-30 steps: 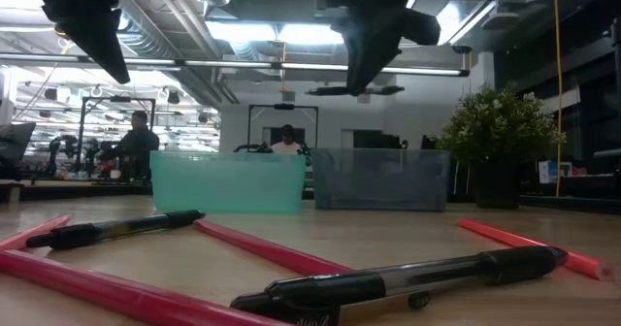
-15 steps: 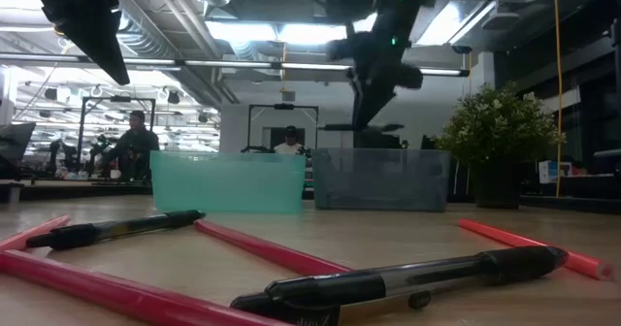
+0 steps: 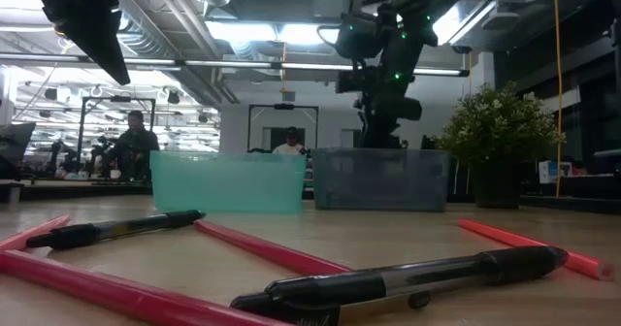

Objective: Sort pens & pencils
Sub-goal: Put the black pen into the black bin

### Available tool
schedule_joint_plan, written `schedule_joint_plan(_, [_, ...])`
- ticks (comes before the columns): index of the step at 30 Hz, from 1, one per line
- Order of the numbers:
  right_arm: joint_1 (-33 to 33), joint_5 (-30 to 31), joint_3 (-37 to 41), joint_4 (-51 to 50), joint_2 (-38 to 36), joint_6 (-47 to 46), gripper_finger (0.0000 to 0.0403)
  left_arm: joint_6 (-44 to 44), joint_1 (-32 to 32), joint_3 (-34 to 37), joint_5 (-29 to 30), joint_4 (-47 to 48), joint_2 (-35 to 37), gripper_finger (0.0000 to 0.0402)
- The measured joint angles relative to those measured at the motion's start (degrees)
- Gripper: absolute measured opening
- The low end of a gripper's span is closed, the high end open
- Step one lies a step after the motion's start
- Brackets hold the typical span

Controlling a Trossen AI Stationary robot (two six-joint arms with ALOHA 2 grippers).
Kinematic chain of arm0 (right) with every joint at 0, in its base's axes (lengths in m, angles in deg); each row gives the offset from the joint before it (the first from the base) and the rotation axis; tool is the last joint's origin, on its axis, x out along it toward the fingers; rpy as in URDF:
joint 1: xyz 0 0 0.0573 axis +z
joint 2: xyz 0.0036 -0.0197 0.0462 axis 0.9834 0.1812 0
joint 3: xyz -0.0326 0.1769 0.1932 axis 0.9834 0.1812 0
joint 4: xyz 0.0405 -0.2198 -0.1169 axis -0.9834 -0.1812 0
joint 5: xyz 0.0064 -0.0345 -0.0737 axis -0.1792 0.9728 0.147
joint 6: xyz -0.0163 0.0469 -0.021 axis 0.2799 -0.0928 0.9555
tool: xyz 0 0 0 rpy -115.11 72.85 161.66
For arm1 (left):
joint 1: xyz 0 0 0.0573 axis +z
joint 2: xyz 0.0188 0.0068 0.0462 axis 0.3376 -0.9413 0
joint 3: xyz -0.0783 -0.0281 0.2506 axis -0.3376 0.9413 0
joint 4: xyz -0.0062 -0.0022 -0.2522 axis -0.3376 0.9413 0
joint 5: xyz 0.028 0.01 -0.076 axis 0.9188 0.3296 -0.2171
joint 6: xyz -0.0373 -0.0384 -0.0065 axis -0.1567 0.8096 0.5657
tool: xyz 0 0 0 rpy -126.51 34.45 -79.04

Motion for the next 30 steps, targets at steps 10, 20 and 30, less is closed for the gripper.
schedule_joint_plan(10, [0.1, -0.5, 5.1, 3.8, 0.0, -0.2, 0.0032, -0.5, 0.0, 0.0, 1.2, 0.0, 0.0, 0.0105])
schedule_joint_plan(20, [0.4, -3.0, 5.1, 4.7, 0.0, -0.2, 0.0064, -0.5, 0.0, 0.0, 1.2, -0.3, 0.0, 0.0105])
schedule_joint_plan(30, [0.4, -4.8, 4.8, 4.1, 0.1, -0.1, 0.0068, -0.3, 0.0, 0.0, 1.1, -0.3, 0.0, 0.0105])
